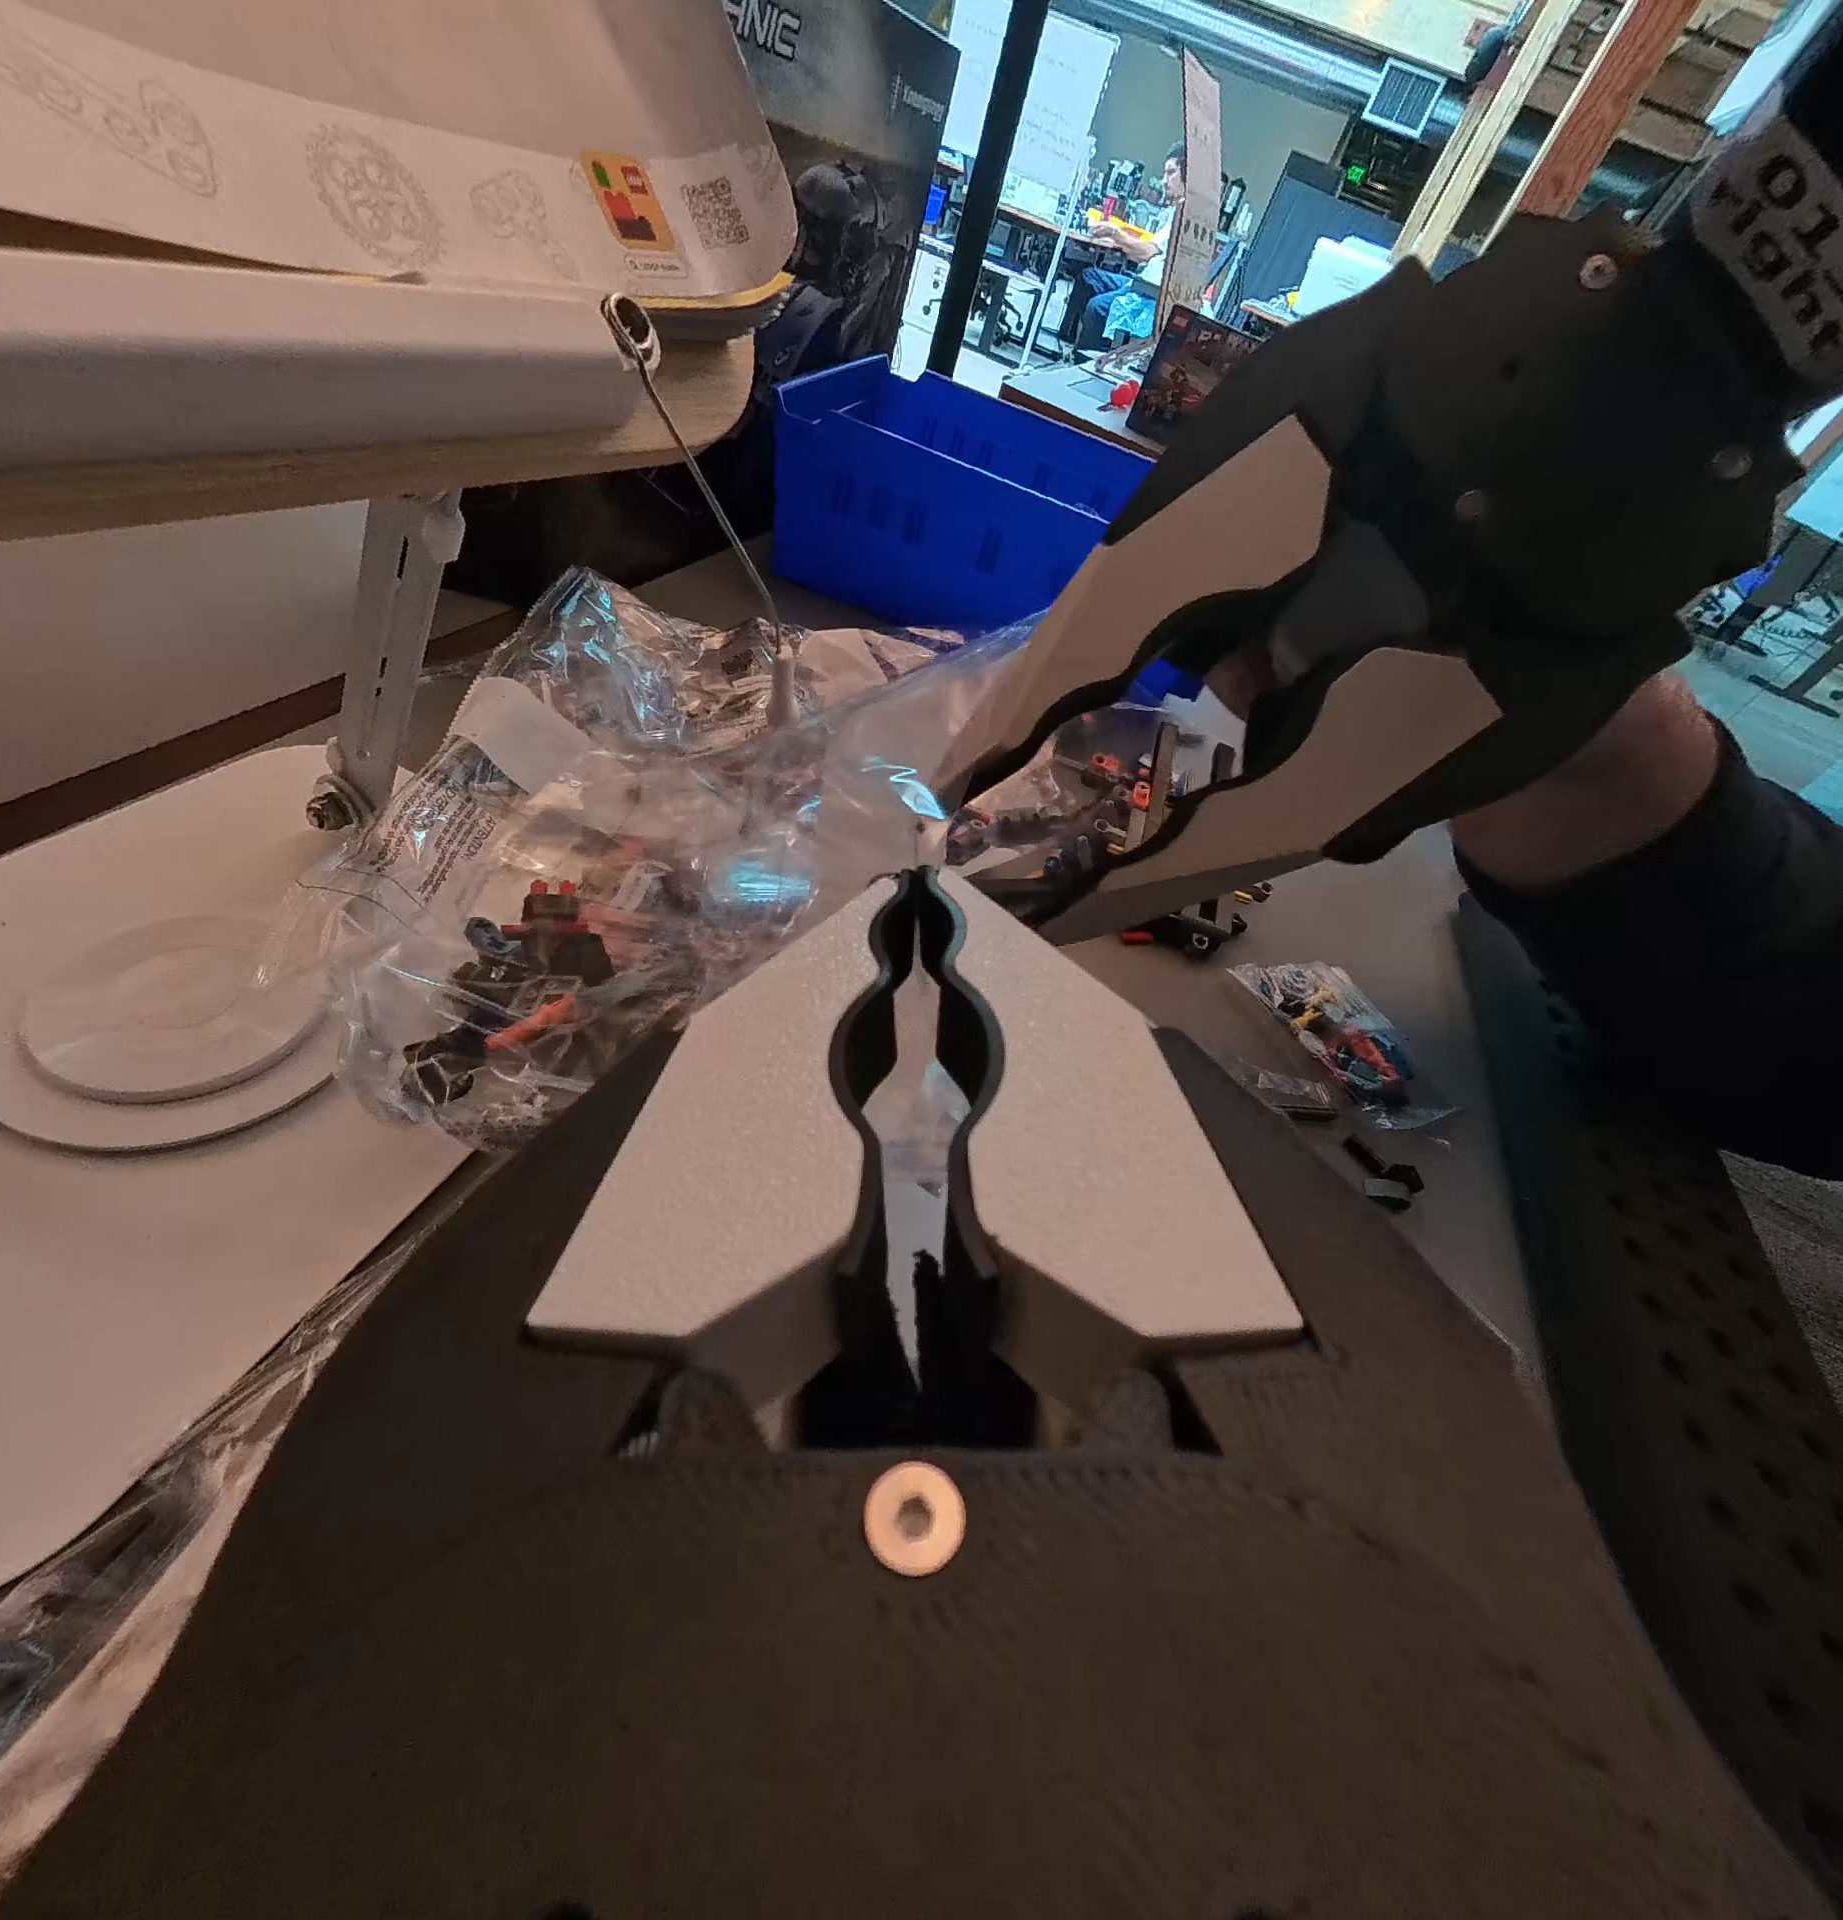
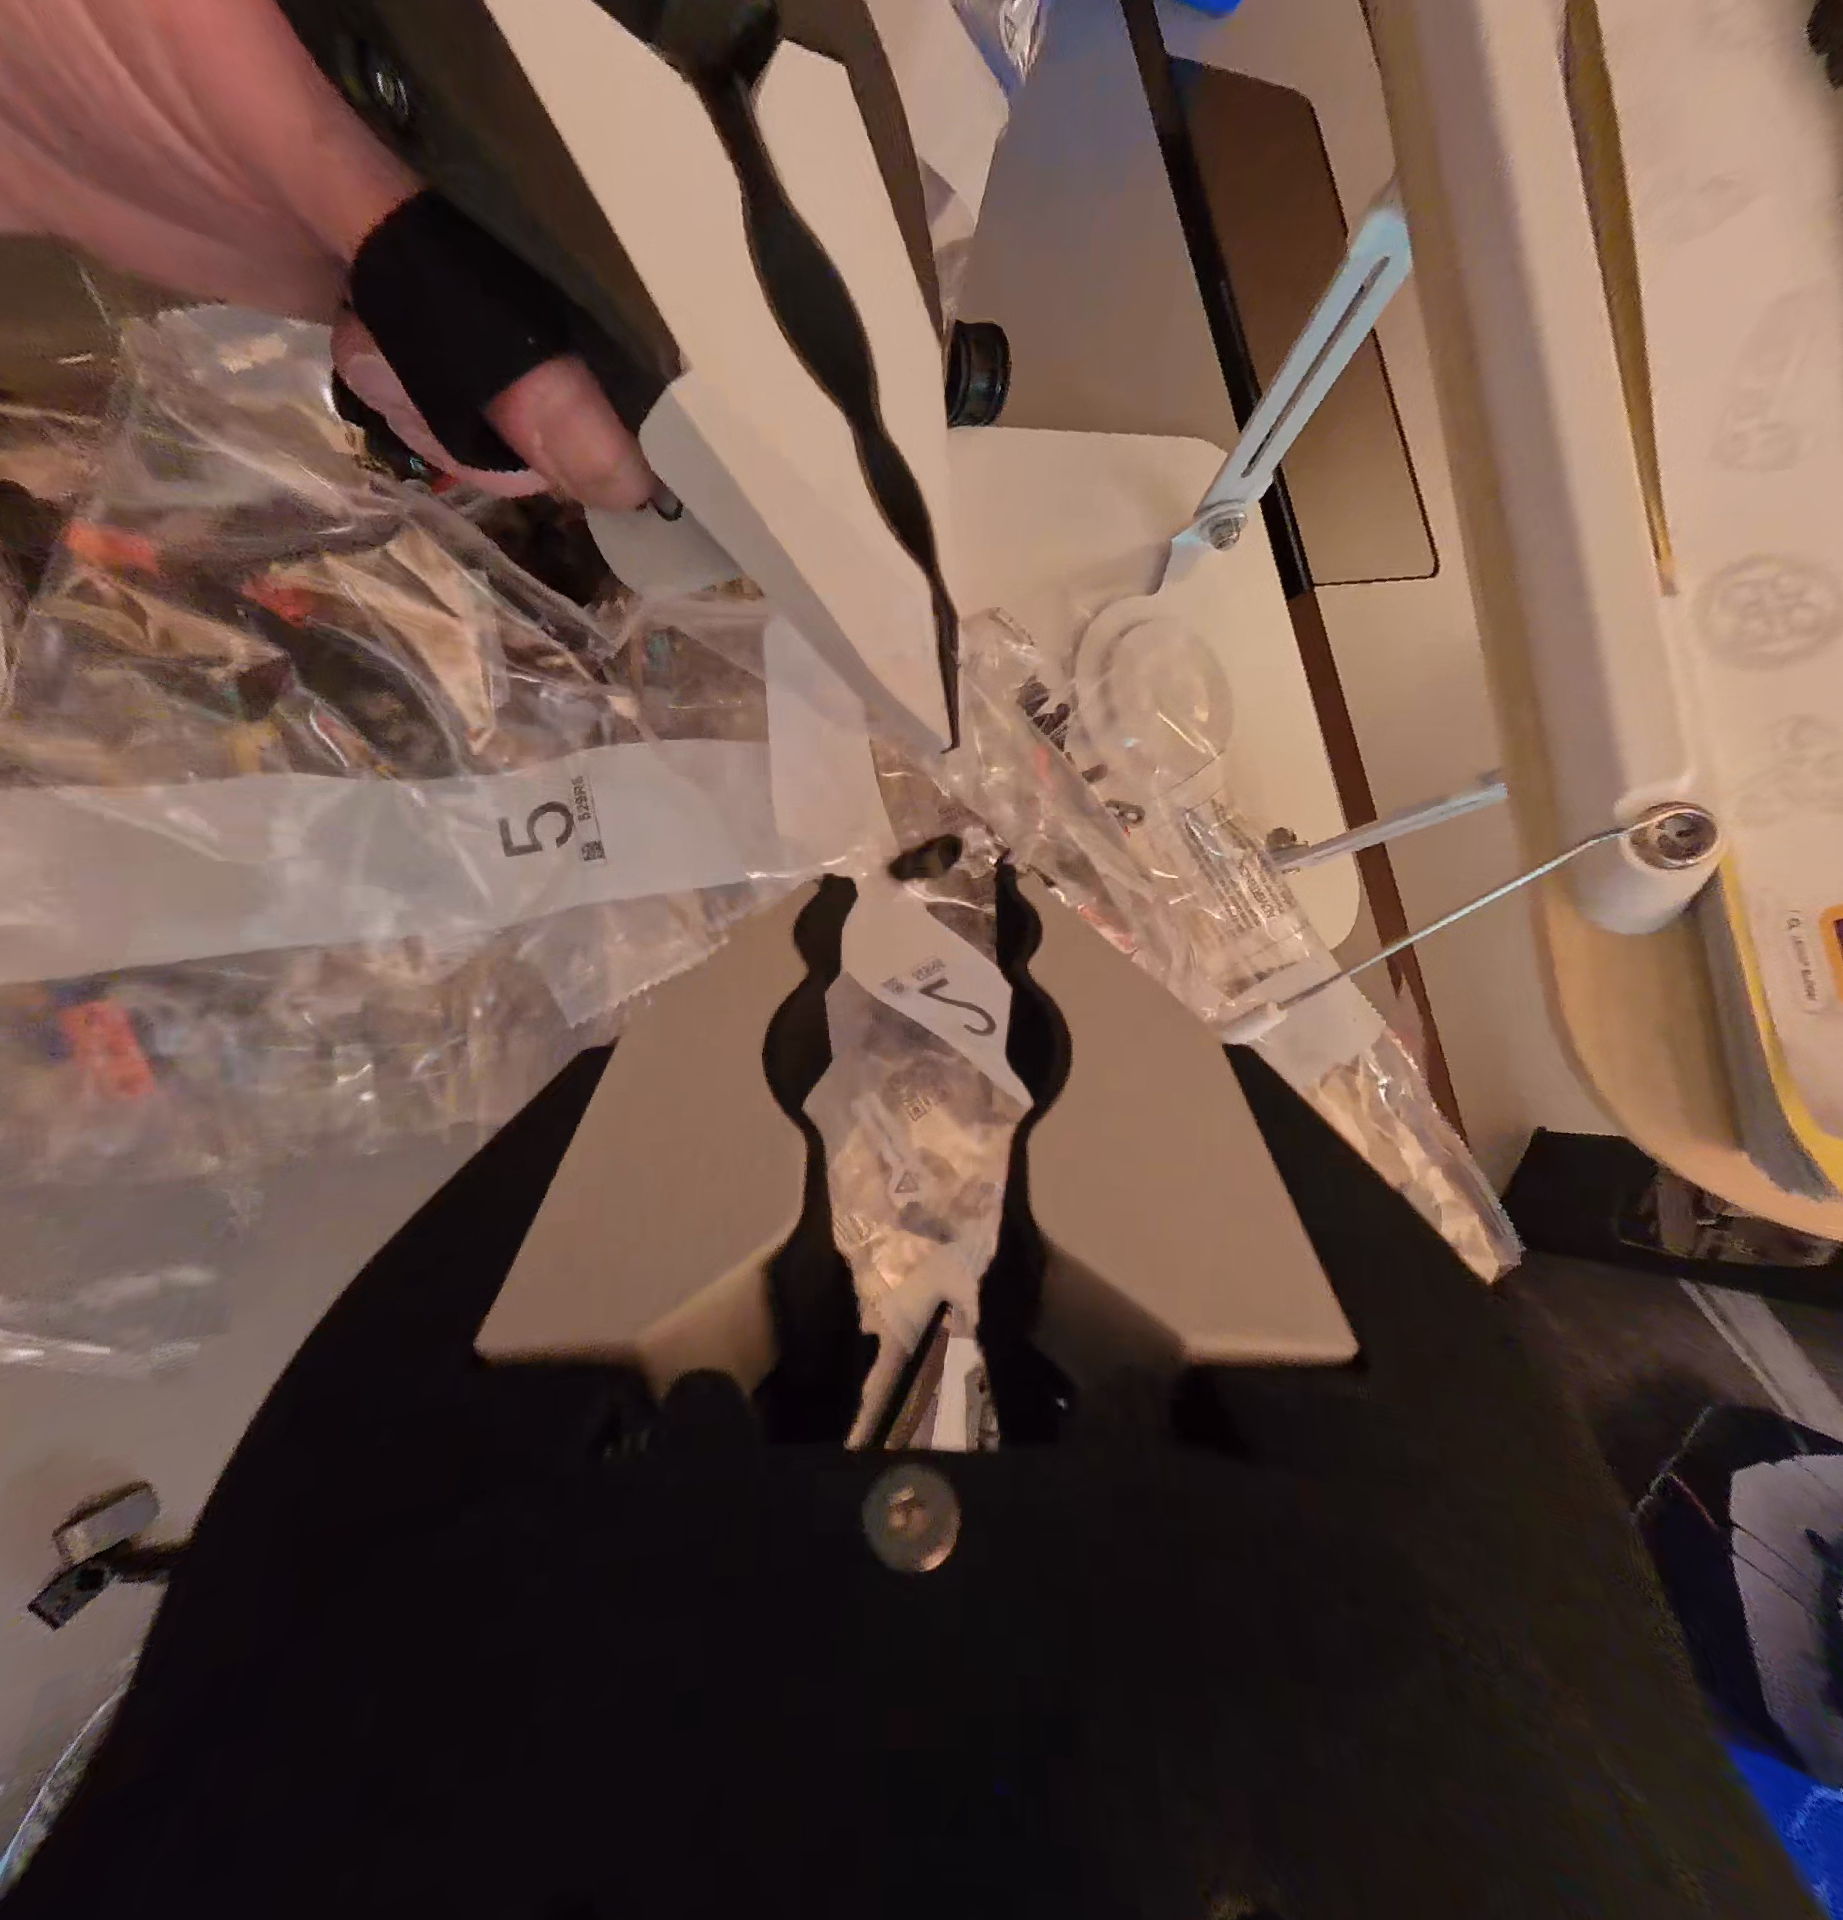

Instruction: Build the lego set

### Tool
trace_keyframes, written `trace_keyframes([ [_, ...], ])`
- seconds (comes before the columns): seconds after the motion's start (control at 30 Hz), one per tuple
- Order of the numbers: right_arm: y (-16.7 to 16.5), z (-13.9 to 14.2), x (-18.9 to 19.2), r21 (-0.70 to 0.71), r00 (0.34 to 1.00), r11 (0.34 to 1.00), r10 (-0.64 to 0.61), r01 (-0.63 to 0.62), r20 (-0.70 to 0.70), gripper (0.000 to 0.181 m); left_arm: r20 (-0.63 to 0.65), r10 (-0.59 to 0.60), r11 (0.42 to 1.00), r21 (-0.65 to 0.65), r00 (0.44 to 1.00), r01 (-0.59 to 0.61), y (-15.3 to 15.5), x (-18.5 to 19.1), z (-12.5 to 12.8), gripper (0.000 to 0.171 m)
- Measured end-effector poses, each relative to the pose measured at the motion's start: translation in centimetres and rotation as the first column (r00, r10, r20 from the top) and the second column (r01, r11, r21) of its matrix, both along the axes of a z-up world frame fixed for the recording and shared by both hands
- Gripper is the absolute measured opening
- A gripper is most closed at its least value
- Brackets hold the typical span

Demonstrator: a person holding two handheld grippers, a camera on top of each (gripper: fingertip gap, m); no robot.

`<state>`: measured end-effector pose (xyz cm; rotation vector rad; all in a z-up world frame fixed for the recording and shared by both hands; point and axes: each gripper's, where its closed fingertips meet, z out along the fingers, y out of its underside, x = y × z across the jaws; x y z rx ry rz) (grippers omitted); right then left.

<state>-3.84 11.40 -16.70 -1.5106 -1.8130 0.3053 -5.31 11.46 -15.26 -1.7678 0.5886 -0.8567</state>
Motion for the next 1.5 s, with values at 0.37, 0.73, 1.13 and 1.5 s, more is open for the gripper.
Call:
trace_keyframes([
  [0.37,-7.4,-3.5,9.0,-0.238,0.963,0.956,0.214,-0.172,0.163,0.026,0.016,0.008,1.000,0.008,1.000,-0.008,0.0,-0.5,0.5,0.000],
  [0.73,-14.1,-10.2,14.2,-0.434,0.883,0.879,0.352,-0.198,0.311,0.029,0.011,0.005,1.000,0.001,1.000,-0.005,0.1,-0.3,0.1,0.000],
  [1.13,-14.2,-11.2,14.4,-0.447,0.877,0.876,0.349,-0.180,0.332,0.000,0.010,0.004,1.000,0.005,1.000,-0.004,0.0,-0.3,0.2,0.000],
  [1.5,-13.6,-10.9,15.4,-0.432,0.890,0.890,0.309,-0.147,0.334,0.017,0.009,0.002,1.000,0.006,1.000,-0.002,0.0,-0.3,0.2,0.000],
])
